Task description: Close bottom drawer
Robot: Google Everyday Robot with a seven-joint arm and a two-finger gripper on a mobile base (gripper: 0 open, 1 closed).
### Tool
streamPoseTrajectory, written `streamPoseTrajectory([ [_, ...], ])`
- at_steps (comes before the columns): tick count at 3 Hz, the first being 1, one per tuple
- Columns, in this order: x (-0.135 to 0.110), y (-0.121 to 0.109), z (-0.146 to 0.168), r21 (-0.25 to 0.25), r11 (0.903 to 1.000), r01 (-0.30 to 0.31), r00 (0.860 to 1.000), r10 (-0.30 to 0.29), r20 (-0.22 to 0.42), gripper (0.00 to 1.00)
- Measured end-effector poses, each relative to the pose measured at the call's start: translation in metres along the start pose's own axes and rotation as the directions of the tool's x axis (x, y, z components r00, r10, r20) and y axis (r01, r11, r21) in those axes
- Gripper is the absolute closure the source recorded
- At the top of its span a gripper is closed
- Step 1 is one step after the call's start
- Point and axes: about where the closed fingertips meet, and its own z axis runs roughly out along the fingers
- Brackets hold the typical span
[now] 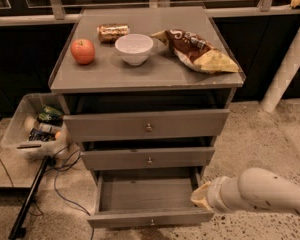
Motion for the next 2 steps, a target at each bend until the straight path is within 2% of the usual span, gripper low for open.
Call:
streamPoseTrajectory([
  [1,0.001,-0.003,0.027,0.007,0.9999,0.007,0.998,-0.007,0.06,1.0],
  [2,0.011,-0.006,0.054,0.011,0.9999,0.01,0.989,-0.011,0.148,1.0],
])
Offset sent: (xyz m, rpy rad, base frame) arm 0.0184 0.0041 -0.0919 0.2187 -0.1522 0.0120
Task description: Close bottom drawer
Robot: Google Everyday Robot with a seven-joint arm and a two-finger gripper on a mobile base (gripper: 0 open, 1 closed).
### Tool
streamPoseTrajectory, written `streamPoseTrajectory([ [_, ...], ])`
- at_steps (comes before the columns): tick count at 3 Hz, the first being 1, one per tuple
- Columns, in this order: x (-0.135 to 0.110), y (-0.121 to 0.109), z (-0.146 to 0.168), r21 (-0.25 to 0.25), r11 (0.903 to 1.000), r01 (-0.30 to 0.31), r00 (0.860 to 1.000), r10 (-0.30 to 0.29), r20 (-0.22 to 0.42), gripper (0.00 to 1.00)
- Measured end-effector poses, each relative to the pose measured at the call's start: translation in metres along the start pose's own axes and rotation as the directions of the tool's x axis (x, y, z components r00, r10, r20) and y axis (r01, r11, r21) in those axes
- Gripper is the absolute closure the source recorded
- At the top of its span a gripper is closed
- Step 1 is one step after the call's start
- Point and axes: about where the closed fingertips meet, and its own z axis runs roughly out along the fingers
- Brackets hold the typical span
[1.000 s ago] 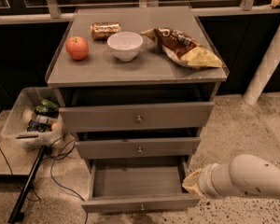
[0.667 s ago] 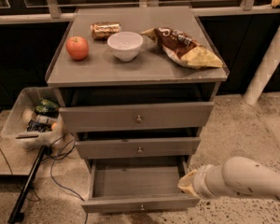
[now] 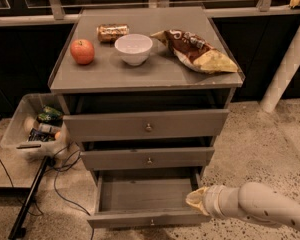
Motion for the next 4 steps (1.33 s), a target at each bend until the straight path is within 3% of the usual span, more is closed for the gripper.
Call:
streamPoseTrajectory([
  [1,0.021,0.004,0.029,-0.01,0.9998,0.018,0.998,-0.018,0.063,1.0],
  [2,0.05,0.012,0.061,-0.036,0.999,0.025,0.998,-0.023,0.052,1.0],
  [3,0.09,0.021,0.101,-0.078,0.9967,0.022,0.999,-0.024,-0.023,1.0],
  [4,0.09,0.021,0.101,-0.078,0.9967,0.022,0.999,-0.024,-0.023,1.0],
])
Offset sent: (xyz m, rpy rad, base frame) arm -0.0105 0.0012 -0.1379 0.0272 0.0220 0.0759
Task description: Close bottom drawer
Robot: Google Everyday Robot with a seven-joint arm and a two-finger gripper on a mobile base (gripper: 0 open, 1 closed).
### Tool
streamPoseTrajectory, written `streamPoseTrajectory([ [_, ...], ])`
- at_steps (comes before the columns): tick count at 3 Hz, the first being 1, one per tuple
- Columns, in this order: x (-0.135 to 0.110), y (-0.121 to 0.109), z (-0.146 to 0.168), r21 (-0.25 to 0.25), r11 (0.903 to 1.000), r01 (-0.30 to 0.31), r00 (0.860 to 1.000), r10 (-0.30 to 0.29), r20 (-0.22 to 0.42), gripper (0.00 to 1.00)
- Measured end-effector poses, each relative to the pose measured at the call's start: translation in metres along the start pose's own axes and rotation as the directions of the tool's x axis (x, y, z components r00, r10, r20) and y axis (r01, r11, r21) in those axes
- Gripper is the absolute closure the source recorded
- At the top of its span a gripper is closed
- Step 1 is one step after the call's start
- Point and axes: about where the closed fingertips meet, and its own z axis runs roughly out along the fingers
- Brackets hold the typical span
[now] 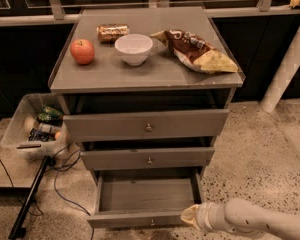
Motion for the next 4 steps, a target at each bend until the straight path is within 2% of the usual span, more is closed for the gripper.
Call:
streamPoseTrajectory([
  [1,0.004,0.001,0.014,-0.005,1.0,-0.005,1.0,0.005,-0.001,1.0],
  [4,0.032,-0.003,0.093,-0.015,0.9997,-0.017,0.999,0.017,0.027,1.0],
])
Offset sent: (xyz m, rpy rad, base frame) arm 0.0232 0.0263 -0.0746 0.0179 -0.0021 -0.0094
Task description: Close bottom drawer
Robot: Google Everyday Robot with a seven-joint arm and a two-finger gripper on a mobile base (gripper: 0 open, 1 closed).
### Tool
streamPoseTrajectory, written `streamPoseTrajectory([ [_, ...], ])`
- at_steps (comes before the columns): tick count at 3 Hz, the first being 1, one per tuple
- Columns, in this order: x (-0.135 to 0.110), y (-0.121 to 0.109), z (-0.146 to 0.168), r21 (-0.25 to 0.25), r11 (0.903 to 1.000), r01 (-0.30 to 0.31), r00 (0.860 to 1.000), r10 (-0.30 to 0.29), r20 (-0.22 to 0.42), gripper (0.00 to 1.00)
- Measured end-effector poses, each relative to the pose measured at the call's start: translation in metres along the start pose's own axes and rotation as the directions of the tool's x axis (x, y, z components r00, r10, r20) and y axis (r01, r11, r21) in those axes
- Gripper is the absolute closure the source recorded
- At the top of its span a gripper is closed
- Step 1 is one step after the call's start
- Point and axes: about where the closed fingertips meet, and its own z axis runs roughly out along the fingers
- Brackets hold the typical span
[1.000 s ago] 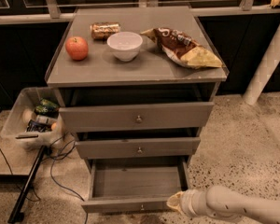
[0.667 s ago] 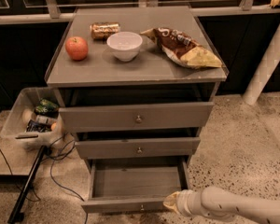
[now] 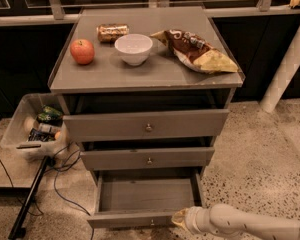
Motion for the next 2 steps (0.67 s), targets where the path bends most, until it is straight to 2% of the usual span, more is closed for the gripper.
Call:
streamPoseTrajectory([
  [2,0.032,0.009,0.031,-0.039,0.9991,0.014,1.0,-0.013,0.022,1.0],
])
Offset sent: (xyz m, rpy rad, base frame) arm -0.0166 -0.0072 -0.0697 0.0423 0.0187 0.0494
